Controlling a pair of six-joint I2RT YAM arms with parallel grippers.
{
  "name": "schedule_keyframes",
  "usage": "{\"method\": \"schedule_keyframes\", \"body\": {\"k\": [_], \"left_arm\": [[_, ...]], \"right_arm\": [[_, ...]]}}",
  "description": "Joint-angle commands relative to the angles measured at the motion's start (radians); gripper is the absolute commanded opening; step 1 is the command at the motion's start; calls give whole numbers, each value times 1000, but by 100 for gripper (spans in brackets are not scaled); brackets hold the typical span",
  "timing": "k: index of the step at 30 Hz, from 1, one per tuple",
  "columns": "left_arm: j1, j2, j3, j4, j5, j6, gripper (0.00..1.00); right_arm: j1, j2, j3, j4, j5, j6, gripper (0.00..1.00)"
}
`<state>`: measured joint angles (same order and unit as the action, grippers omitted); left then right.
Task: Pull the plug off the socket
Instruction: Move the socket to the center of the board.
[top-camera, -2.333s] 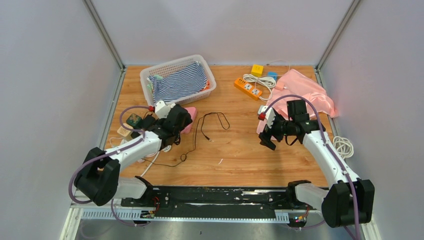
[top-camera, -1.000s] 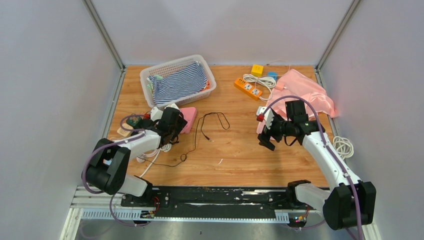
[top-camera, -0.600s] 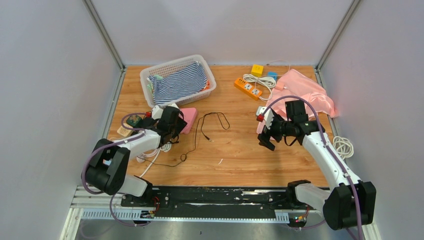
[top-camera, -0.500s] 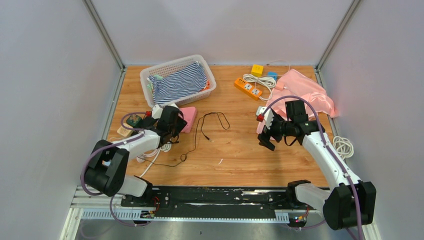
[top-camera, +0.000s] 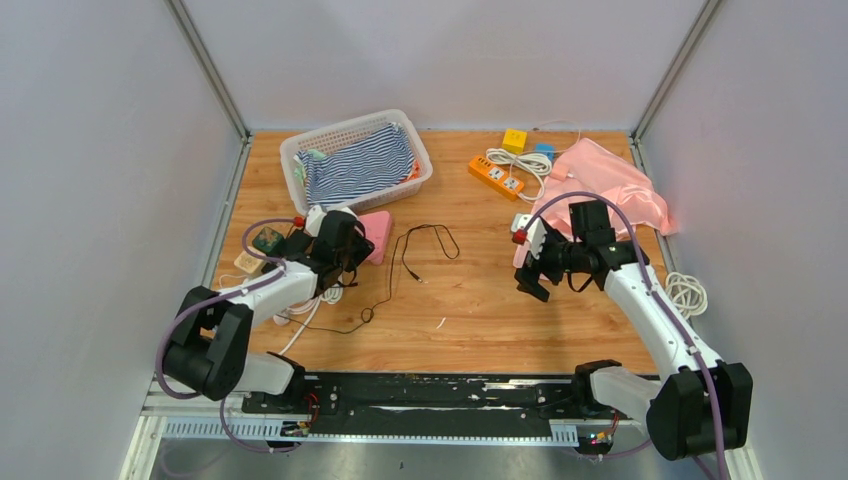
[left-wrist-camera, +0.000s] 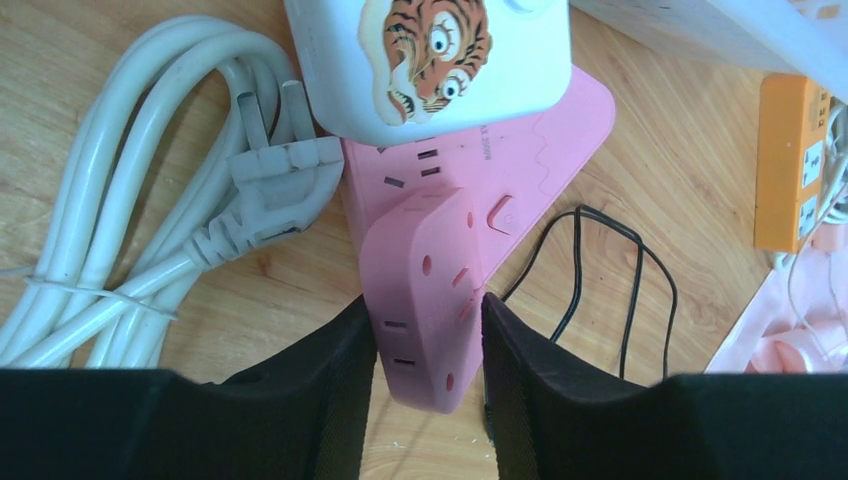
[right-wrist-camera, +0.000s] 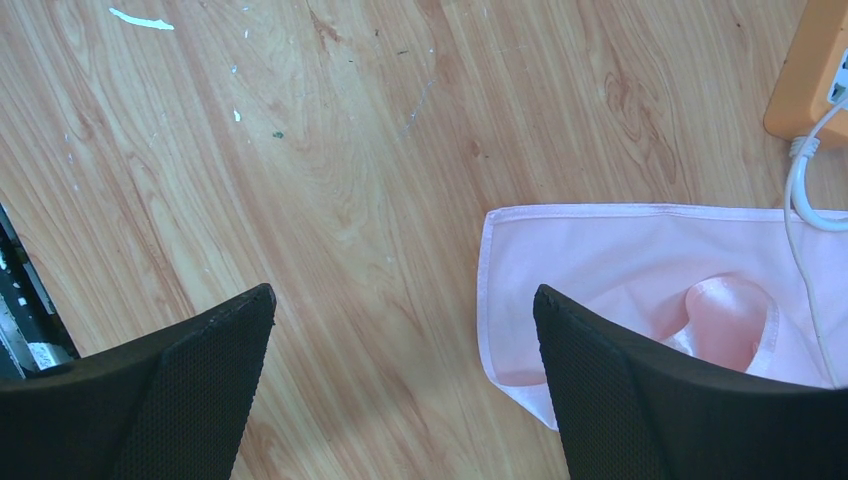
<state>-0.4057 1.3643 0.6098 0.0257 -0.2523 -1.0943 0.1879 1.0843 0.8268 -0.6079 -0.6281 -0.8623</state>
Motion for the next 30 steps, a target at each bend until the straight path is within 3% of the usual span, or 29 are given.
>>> {"method": "schedule_keyframes", "body": {"k": [1, 7, 18, 30], "left_arm": [[8, -41, -15, 14, 2, 36, 41], [8, -29, -7, 14, -5, 49, 39], [8, 17, 26, 14, 38, 88, 9], [2, 41, 47, 13, 197, 166, 3]], "right_arm": [[19, -6, 28, -39, -13, -19, 100], [28, -3, 31, -49, -21, -23, 100], [39, -18, 29, -55, -26, -29, 100], [50, -23, 30, -55, -28, -30, 100]]}}
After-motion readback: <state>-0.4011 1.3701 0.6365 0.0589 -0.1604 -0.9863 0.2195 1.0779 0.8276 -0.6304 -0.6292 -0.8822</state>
